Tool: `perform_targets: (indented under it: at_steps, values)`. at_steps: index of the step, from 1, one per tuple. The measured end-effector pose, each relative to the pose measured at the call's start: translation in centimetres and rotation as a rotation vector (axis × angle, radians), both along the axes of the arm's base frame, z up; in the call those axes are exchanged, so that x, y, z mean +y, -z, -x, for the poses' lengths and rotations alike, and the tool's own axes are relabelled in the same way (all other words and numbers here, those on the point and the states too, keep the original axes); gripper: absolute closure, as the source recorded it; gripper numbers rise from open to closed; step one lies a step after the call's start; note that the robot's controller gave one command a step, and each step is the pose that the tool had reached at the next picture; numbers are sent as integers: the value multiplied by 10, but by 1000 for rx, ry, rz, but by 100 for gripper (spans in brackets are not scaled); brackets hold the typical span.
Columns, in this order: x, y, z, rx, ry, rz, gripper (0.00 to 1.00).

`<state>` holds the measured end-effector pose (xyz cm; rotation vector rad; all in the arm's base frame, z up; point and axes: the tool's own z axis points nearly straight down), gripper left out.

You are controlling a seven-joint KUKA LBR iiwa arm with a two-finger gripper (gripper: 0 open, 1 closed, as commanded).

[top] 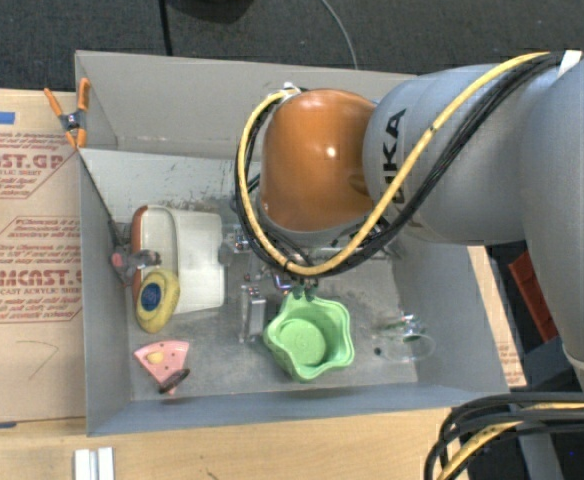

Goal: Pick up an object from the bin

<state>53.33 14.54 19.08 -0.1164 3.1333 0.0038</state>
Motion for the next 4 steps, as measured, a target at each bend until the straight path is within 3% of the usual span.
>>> perform_targets:
  at_steps: [1,2,3,4]
  values:
    - [-38,61,25,1,-88,1,0]
    - [-53,84,23,14,-121,3,0]
    - [-55,82,16,6,-130,1,0]
    - [-81,101,12,8,-141,5,0]
